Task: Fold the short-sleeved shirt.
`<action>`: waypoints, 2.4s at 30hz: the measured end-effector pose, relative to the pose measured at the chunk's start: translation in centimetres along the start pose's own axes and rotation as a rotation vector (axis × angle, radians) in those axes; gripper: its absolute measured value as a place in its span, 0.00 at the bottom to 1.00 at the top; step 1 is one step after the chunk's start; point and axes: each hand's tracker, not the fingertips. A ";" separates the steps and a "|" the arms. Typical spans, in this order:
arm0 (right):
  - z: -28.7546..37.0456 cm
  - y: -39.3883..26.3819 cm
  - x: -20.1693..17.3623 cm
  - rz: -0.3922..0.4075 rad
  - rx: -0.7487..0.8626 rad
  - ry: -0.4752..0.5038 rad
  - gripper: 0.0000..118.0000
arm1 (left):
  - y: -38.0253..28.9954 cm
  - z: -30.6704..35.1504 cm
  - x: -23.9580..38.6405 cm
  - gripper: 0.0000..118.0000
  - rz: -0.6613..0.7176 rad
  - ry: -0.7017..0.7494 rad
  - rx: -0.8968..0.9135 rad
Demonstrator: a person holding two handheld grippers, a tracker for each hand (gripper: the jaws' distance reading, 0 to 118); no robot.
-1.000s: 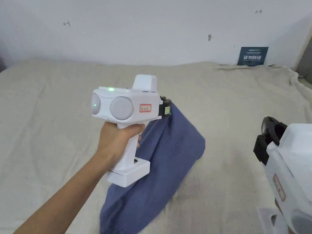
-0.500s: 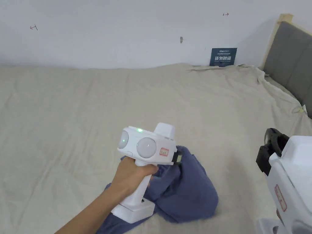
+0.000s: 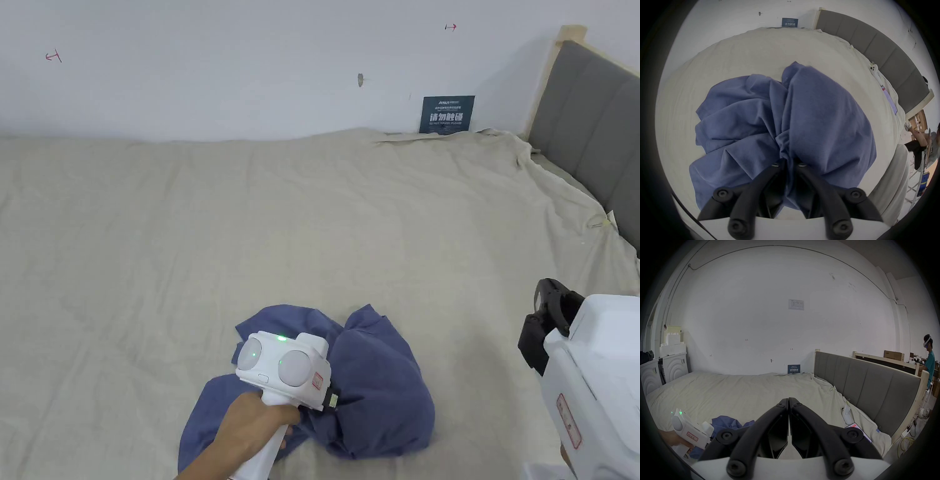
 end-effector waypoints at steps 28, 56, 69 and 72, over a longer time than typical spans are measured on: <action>1.8 2.3 -2.1 0.011 0.071 0.052 0.00 | -7.1 21.4 -4.9 0.60 0.091 0.415 1.008; 1.7 1.8 -2.9 0.015 0.072 0.074 0.00 | -8.9 18.1 -7.9 0.00 0.215 0.347 0.636; 0.9 0.7 -3.2 0.011 0.037 0.089 0.00 | -13.7 8.6 -9.3 0.17 0.369 0.210 0.185; 0.7 0.4 -3.1 0.013 0.029 0.094 0.00 | -14.6 7.5 -8.7 0.62 0.342 0.224 0.131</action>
